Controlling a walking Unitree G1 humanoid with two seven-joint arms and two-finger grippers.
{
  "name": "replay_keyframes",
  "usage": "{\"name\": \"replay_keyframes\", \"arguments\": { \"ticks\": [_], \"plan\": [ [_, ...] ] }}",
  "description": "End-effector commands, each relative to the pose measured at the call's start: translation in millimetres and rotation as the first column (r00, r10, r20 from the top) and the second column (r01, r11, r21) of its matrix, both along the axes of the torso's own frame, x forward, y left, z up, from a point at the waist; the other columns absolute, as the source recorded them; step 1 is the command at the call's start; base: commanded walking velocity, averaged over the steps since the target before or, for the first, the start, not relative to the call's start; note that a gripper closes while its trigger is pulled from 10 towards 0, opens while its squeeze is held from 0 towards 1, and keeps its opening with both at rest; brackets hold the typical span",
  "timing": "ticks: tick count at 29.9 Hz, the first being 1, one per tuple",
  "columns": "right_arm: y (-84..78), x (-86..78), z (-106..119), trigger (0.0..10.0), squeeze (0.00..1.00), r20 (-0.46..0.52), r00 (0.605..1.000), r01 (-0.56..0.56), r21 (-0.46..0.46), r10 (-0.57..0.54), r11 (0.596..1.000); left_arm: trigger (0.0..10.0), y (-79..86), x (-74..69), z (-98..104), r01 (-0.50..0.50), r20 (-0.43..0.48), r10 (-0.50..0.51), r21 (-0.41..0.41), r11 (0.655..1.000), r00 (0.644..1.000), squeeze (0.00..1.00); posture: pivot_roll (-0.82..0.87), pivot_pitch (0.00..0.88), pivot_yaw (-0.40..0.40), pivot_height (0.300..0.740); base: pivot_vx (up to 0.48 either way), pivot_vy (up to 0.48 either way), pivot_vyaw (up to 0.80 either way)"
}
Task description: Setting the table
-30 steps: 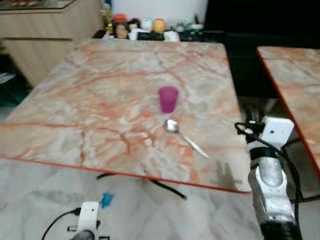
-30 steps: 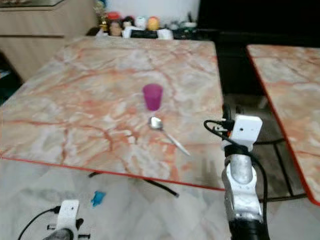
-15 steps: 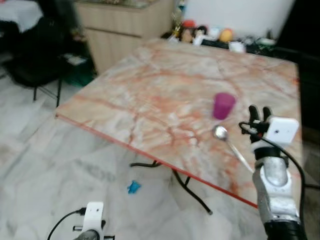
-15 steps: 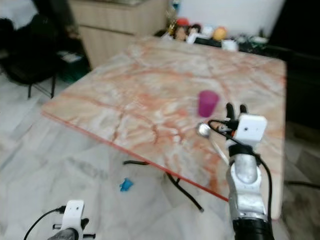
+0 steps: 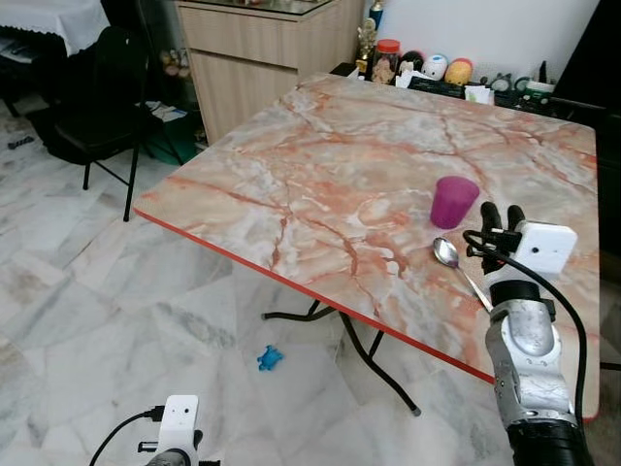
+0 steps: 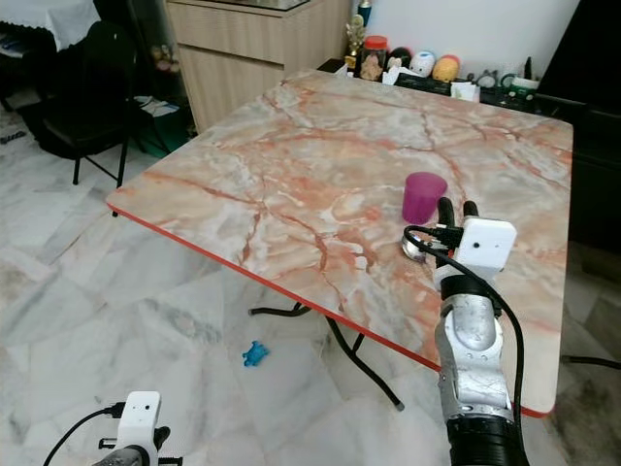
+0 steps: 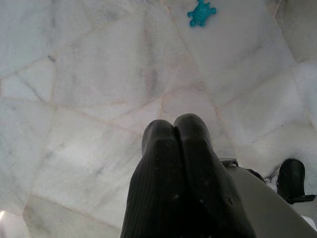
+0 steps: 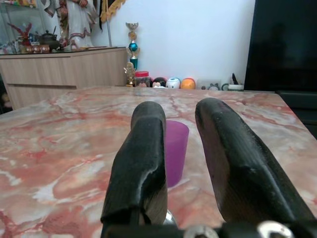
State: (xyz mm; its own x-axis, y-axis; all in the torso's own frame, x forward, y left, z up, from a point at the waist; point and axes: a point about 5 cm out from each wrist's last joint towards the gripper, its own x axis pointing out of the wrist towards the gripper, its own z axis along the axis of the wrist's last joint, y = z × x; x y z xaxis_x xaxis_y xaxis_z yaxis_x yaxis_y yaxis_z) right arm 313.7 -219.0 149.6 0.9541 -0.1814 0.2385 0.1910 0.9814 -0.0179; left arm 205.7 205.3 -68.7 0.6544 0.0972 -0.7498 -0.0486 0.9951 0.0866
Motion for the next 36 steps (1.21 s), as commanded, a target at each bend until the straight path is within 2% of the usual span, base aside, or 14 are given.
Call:
{"name": "replay_keyframes", "arguments": {
  "ticks": [1, 9, 15, 27, 31, 36],
  "plan": [
    [-0.4, 2.4, -1.2, 10.0, 0.00, -0.018, 1.000, 0.014, 0.020, -0.014, 1.000, 10.0, 3.6, -4.5, -1.9, -0.005, -0.014, 0.005, 0.001, 1.000, 1.000, 0.00, 0.05, 0.055, -0.001, 0.740, 0.277, 0.000, 0.00],
    [-2.9, 3.4, 0.3, 10.0, 0.00, -0.012, 1.000, 0.026, 0.024, -0.026, 0.999, 10.0, 5.2, -3.8, -1.2, -0.011, -0.011, 0.011, 0.002, 1.000, 1.000, 0.00, 0.05, 0.057, -0.003, 0.740, 0.310, 0.000, -0.65],
    [-1.0, 2.7, 0.4, 10.0, 0.00, -0.007, 1.000, 0.022, 0.014, -0.022, 1.000, 10.0, 5.2, -4.2, -1.5, -0.011, -0.015, 0.011, 0.009, 1.000, 1.000, 0.00, 0.05, 0.051, -0.006, 0.740, 0.303, 0.000, 0.00],
    [0.0, 2.8, 0.3, 10.0, 0.00, -0.010, 1.000, 0.011, 0.006, -0.011, 1.000, 10.0, 2.4, -3.3, -1.4, -0.007, -0.009, 0.007, 0.005, 1.000, 1.000, 0.00, 0.05, 0.053, -0.008, 0.740, 0.000, 0.000, 0.00],
    [-3.2, -0.6, -2.7, 10.0, 0.00, -0.054, 0.999, -0.003, -0.048, 0.001, 0.999, 10.0, 2.4, -3.7, -1.7, -0.008, -0.011, 0.008, 0.006, 1.000, 1.000, 0.00, 0.05, 0.054, -0.011, 0.740, 0.000, 0.000, 0.00],
    [-21.6, -14.4, 0.6, 10.0, 0.00, -0.101, 0.994, -0.047, -0.142, 0.033, 0.989, 10.0, 3.5, -4.4, -1.9, -0.010, -0.015, 0.010, 0.005, 1.000, 1.000, 0.00, 0.05, 0.059, -0.008, 0.740, 0.000, 0.000, 0.00]
  ]
}}
